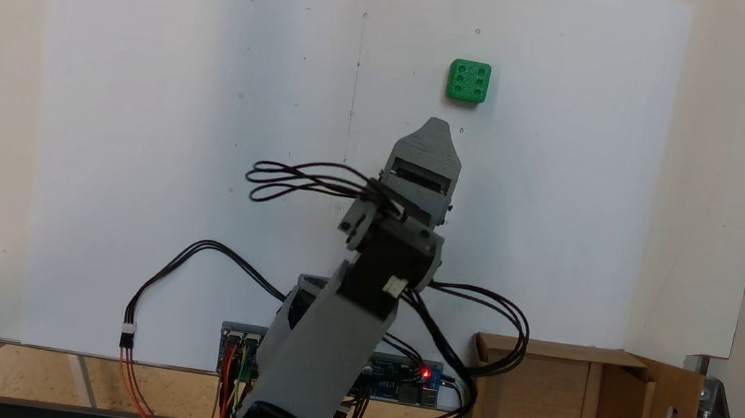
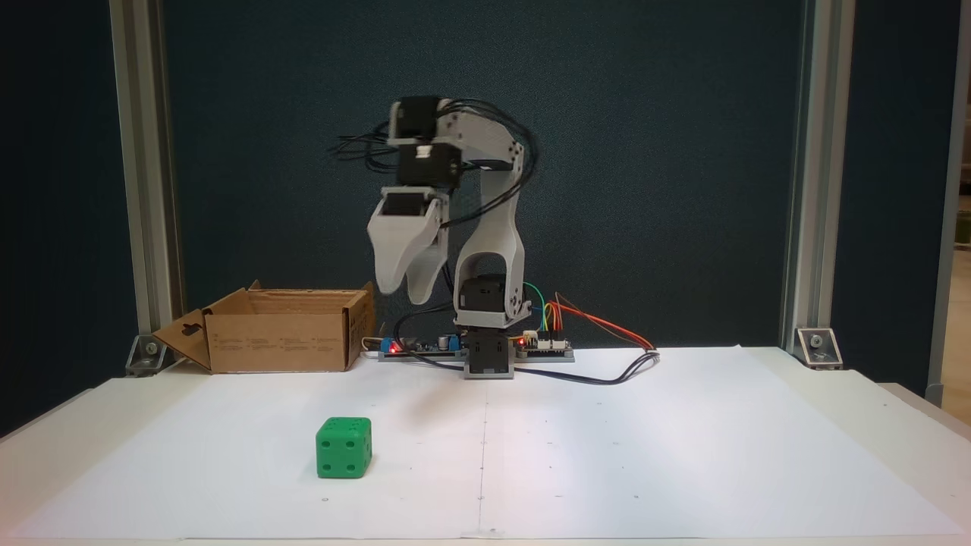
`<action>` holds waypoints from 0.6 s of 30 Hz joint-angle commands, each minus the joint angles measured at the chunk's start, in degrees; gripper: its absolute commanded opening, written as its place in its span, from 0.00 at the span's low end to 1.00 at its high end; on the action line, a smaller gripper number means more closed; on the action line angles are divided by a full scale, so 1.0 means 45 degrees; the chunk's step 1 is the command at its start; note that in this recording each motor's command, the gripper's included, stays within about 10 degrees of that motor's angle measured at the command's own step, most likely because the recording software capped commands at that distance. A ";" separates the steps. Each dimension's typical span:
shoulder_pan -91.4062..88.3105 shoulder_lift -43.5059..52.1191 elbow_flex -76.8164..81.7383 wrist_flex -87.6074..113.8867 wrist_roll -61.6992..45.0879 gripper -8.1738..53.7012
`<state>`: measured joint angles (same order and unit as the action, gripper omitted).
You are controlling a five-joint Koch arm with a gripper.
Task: Grasp a green dice and put it in the bin.
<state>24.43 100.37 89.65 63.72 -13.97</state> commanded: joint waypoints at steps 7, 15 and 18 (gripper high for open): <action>0.0742 -0.1777 -0.2734 0.3242 -0.2812 0.89; 0.0488 -0.3535 -0.5137 0.2969 -0.3457 0.89; 0.0391 -0.4199 -0.5996 0.2949 -0.3496 0.89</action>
<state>26.54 81.47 66.53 74.36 -25.75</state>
